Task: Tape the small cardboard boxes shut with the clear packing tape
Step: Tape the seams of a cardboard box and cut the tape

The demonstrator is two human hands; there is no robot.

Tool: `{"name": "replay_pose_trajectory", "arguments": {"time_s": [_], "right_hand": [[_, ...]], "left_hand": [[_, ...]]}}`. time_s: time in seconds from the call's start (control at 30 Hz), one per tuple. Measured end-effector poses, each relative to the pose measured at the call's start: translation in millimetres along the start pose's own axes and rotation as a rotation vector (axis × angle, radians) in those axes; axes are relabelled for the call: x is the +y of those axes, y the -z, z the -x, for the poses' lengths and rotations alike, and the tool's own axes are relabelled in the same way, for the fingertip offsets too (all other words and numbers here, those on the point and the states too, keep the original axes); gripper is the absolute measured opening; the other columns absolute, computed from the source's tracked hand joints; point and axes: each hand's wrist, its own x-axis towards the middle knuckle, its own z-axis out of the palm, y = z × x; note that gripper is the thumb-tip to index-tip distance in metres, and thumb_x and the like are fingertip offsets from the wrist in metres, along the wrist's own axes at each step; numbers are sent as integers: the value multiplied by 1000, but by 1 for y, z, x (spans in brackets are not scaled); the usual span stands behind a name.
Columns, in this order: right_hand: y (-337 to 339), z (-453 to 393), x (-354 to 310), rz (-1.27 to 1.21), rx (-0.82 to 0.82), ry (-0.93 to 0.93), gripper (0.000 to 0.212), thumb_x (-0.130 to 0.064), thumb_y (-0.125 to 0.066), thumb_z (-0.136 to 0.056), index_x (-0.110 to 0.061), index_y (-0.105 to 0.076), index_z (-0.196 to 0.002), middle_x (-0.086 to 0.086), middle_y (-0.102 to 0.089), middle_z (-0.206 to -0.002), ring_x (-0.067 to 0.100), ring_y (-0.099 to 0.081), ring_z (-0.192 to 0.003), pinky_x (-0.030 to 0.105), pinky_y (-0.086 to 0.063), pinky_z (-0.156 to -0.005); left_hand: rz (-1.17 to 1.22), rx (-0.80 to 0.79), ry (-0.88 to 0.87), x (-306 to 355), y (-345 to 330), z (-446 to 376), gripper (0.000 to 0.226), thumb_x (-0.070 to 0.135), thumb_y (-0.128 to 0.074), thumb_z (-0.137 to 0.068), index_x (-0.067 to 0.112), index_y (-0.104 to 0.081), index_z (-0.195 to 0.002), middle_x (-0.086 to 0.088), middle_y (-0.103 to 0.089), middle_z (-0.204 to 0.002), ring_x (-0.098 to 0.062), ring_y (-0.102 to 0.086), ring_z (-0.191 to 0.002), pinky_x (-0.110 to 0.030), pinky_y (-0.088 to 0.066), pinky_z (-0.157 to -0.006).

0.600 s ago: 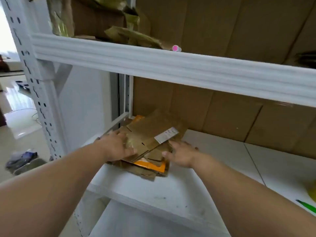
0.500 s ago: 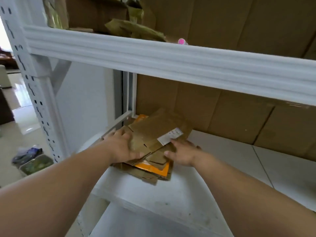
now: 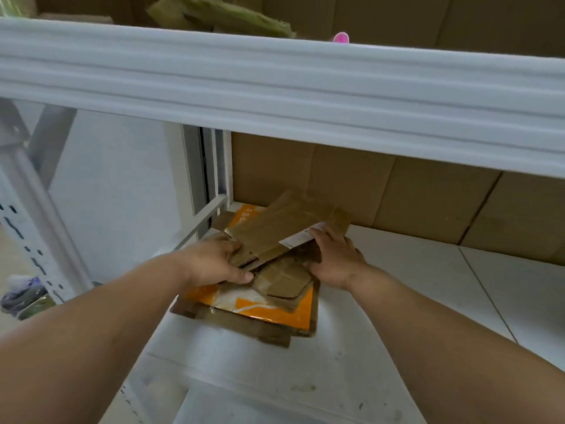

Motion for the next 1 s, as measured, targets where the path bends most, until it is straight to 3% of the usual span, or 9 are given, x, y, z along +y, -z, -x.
{"name": "replay_pose_trajectory", "arguments": {"time_s": [0.1,0.23,0.33,0.43,0.53,0.63,0.77,0.87,1.0], "right_hand": [[1,-1,-3,-144,98,-38,61,-37,-52,-94,-36,-27,-150,-2,-10,-161,34,-24,-144,47,-28,-116],[3,6,-7,-257,187,-69,48,-38,-49,-98,-31,-37,-144,8,-37,-149,33,-42,-132,46,-38,-110],[7,18,-6,-199,280,-99,59,-40,-51,-95,-31,-27,-149,8,-37,-148,32,-42,-133,46,-36,-110],[15,36,2,-249,406,-172,75,-43,-56,-91,-32,-16,-153,6,-28,-153,31,-33,-139,47,-34,-110],[28,56,20,-396,484,-246,85,-49,-58,-90,-30,-7,-156,5,-16,-160,33,-24,-145,51,-30,-115],[43,81,41,-690,459,-287,91,-49,-62,-90,-32,-2,-156,8,-28,-157,34,-40,-138,47,-39,-110],[54,124,76,-825,450,-302,81,-38,-61,-94,-25,-9,-155,8,-58,-128,31,-59,-116,39,-49,-97],[64,155,112,-811,500,-376,59,-27,-61,-94,-16,-32,-144,7,-61,-108,30,-61,-103,41,-51,-91],[82,196,169,-886,460,-507,33,-28,-58,-94,-11,-48,-121,13,-61,-109,33,-63,-99,50,-57,-85]], "left_hand": [[314,42,-39,-1,15,2,48,38,-64,-94,30,-53,-140,6,-42,-152,-19,-42,-135,-28,-29,-105],[254,293,-123,4,15,5,25,35,-54,-100,24,-67,-118,-2,-68,-111,-18,-61,-97,-30,-47,-88],[279,452,-195,14,15,11,24,40,-48,-101,23,-65,-105,-4,-66,-90,-19,-62,-83,-32,-51,-76],[430,588,-259,26,17,20,22,40,-47,-102,27,-60,-89,-2,-61,-79,-19,-57,-72,-27,-41,-59],[695,625,-299,40,18,30,34,47,-54,-96,21,-59,-75,-5,-54,-70,-22,-53,-67,-30,-39,-62],[877,558,-310,66,11,40,31,59,-61,-85,29,-68,-91,-5,-63,-82,-27,-62,-77,-36,-50,-71],[998,397,-290,113,-14,52,38,41,-56,-98,27,-53,-134,-2,-64,-113,-31,-63,-100,-51,-55,-91],[946,312,-235,142,-41,59,32,37,-49,-102,27,-52,-132,-8,-62,-110,-29,-61,-90,-50,-57,-83],[958,125,-137,187,-91,67,39,40,-45,-103,21,-47,-137,-17,-60,-118,-34,-63,-90,-47,-59,-66]]}}
